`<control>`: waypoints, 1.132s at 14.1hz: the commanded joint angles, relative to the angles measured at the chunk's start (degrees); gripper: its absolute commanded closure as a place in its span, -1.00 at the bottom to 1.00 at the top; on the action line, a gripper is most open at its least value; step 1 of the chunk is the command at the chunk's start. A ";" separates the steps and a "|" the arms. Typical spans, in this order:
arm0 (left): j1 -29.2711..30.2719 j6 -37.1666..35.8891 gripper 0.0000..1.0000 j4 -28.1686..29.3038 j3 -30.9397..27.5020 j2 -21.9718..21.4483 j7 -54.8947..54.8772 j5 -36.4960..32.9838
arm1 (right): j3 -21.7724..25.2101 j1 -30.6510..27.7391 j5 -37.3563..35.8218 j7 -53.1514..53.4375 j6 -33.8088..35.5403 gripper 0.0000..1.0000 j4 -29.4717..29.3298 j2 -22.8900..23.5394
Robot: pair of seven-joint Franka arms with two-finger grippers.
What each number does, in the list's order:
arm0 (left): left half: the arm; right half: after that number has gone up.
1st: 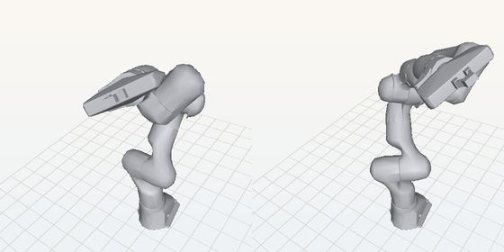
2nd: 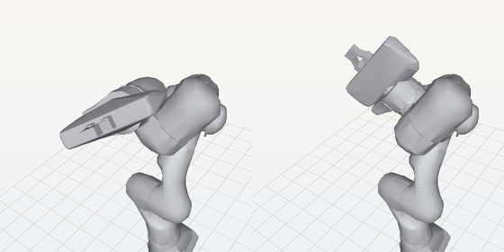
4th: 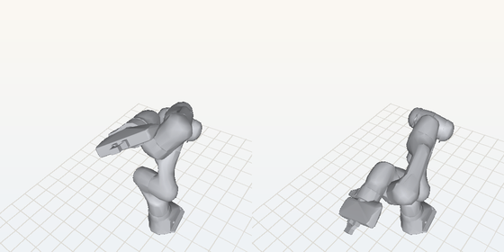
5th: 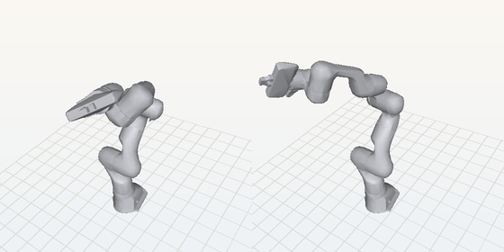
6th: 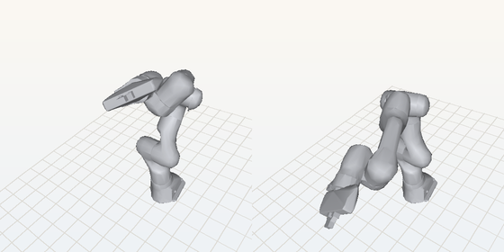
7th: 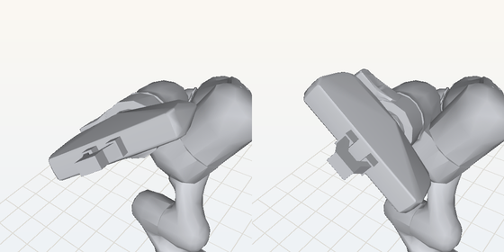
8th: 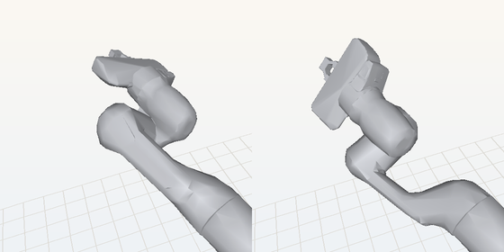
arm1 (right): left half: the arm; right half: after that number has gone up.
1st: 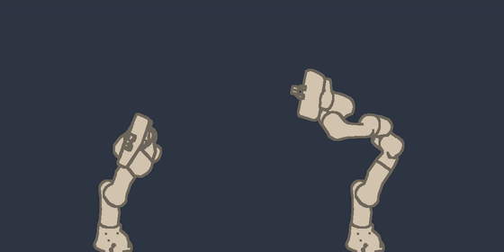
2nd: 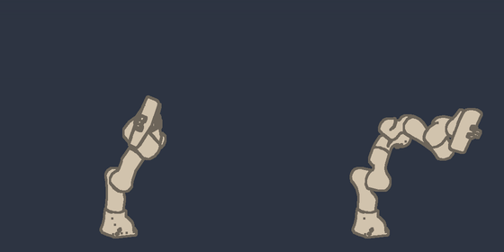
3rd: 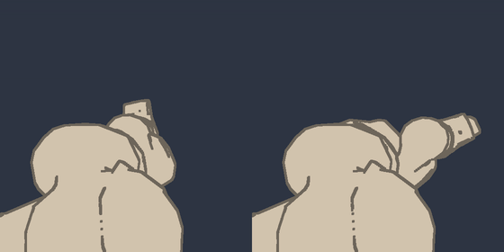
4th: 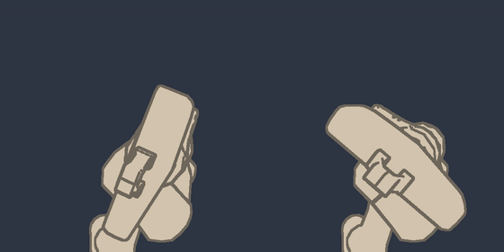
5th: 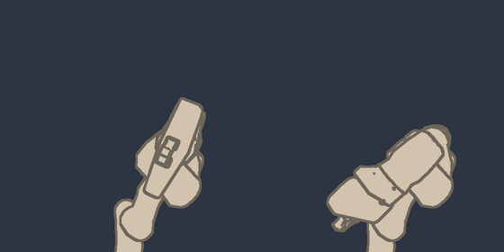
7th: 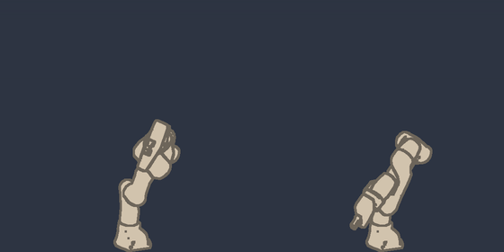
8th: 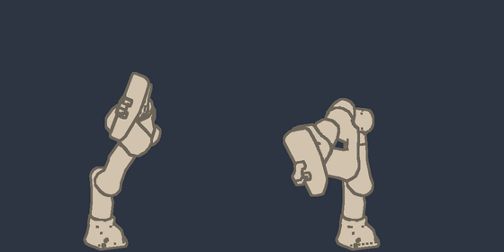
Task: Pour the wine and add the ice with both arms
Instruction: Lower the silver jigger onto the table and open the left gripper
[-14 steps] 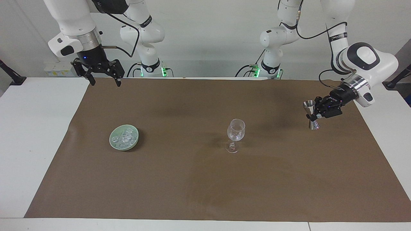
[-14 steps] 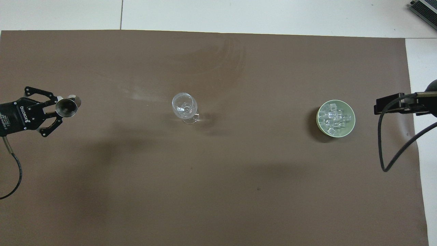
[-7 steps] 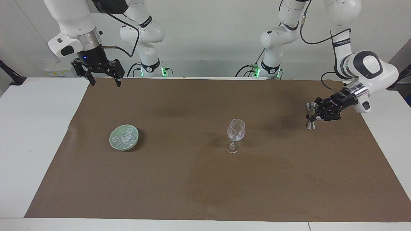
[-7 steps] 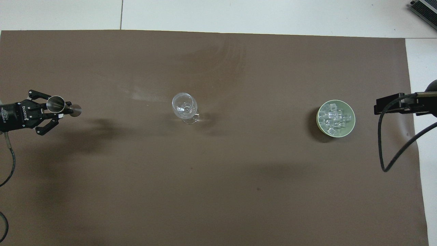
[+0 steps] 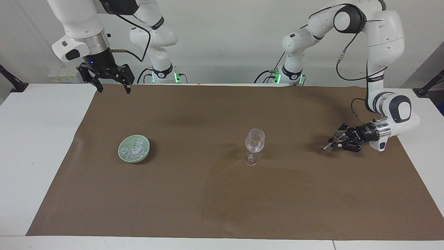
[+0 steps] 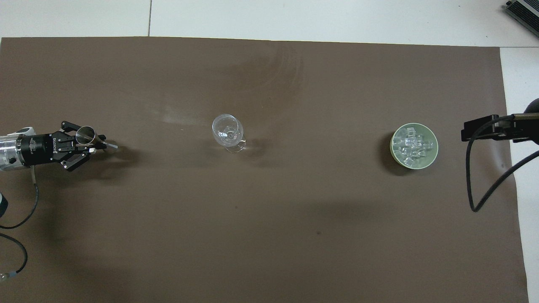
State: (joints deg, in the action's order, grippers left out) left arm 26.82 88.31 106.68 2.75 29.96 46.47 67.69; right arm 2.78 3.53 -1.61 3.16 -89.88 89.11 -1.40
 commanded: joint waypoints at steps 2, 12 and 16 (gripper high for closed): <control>0.95 -2.09 1.00 -2.35 0.33 2.47 1.08 -0.19 | 0.21 0.34 0.38 0.88 0.50 -1.00 1.16 -1.15; 0.77 -1.65 1.00 -4.02 0.41 5.99 0.46 -0.10 | 0.21 0.34 0.38 0.88 0.50 -1.00 1.16 -1.15; 0.69 -1.74 1.00 -4.99 0.41 7.57 -0.24 -0.10 | 0.21 0.34 0.38 0.88 0.50 -1.00 1.16 -1.15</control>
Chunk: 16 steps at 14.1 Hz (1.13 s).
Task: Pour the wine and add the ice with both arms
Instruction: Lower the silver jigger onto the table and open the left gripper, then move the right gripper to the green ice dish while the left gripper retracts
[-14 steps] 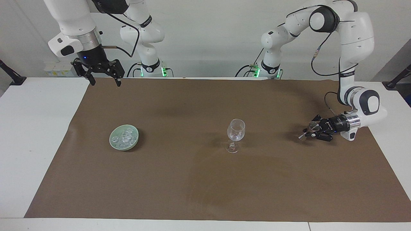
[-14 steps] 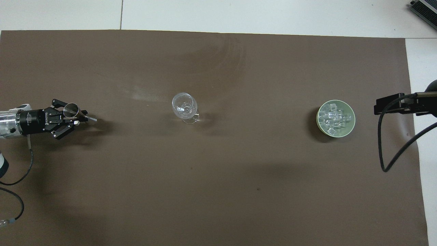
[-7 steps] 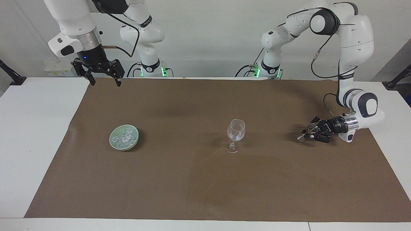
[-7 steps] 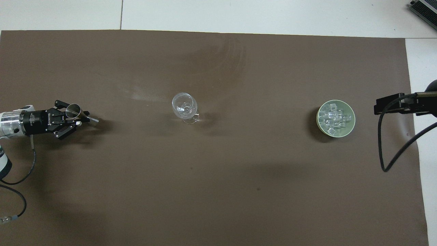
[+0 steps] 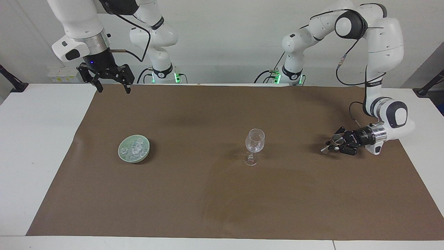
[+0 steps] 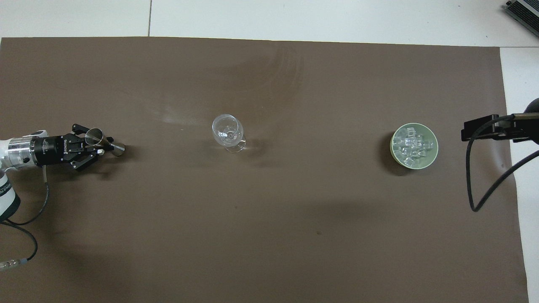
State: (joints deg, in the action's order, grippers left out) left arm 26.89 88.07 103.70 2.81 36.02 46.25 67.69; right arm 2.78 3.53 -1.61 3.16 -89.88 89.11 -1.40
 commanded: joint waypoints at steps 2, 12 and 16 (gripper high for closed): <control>0.62 -1.41 1.00 -2.01 0.36 1.51 -0.02 -0.10 | 0.21 0.34 0.38 0.88 0.50 -1.00 1.16 -1.15; 0.18 -1.06 -0.39 -2.01 0.35 1.59 -0.02 -0.19 | 0.47 -0.46 0.38 0.44 0.15 -1.00 1.68 -1.24; 0.27 -1.58 -1.00 -2.09 0.27 1.42 0.77 -0.19 | 0.47 -0.37 0.38 0.35 -14.07 -1.00 12.83 -4.58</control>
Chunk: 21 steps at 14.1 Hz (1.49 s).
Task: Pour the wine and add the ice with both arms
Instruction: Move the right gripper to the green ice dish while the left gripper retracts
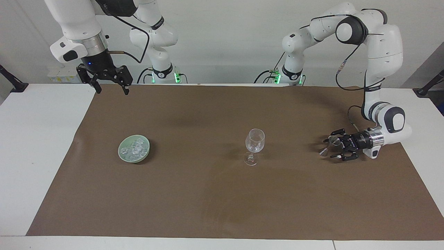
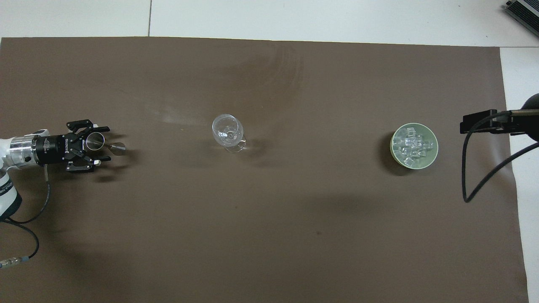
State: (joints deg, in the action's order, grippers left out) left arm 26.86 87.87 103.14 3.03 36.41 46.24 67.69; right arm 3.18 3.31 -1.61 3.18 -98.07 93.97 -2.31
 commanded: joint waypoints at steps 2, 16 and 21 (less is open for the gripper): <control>0.64 -2.44 -1.00 -2.24 0.13 0.86 1.22 -0.28 | 0.08 -0.15 0.38 0.25 -10.36 -1.00 11.30 -3.75; -0.05 -5.78 -1.00 -6.01 0.04 -10.56 14.67 -9.49 | 0.16 -2.87 0.29 -8.62 -33.94 -1.00 26.61 6.69; -3.29 -6.49 -1.00 -14.17 0.66 -11.18 10.30 -21.08 | 0.08 -3.13 0.29 -8.45 -40.61 -0.99 26.52 11.36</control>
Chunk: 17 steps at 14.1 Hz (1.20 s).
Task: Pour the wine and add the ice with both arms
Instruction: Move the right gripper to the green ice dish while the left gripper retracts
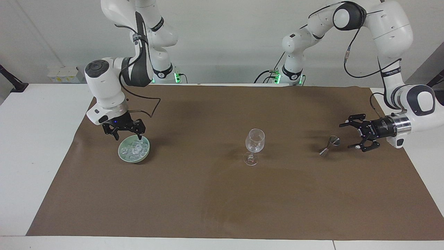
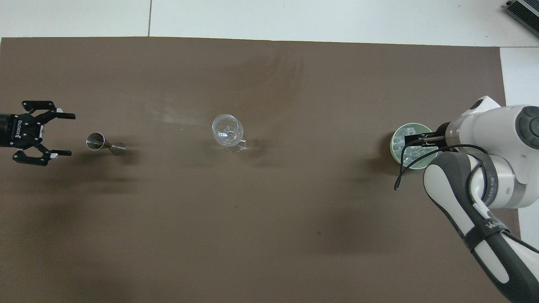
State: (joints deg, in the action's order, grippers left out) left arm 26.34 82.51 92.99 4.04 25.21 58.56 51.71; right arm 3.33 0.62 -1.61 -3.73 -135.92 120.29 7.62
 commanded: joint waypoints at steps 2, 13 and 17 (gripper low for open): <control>-6.55 -0.16 -1.00 -7.11 -0.43 -2.87 -8.27 -13.43 | -0.08 -0.01 0.29 -1.10 -3.12 -0.87 0.12 1.88; -17.10 0.80 -1.00 -18.98 -0.44 -7.36 -47.28 -45.17 | -0.17 0.34 0.38 -0.84 -4.00 -0.25 1.52 2.93; -20.02 2.13 -1.00 -18.72 -0.26 -12.64 -50.92 -48.54 | -0.17 0.34 0.38 -0.84 -4.00 0.06 1.52 2.93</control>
State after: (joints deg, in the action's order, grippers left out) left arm 7.41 83.94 73.33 4.54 15.27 9.84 4.87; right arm 3.32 1.14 -1.61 -3.74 -138.44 120.95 10.71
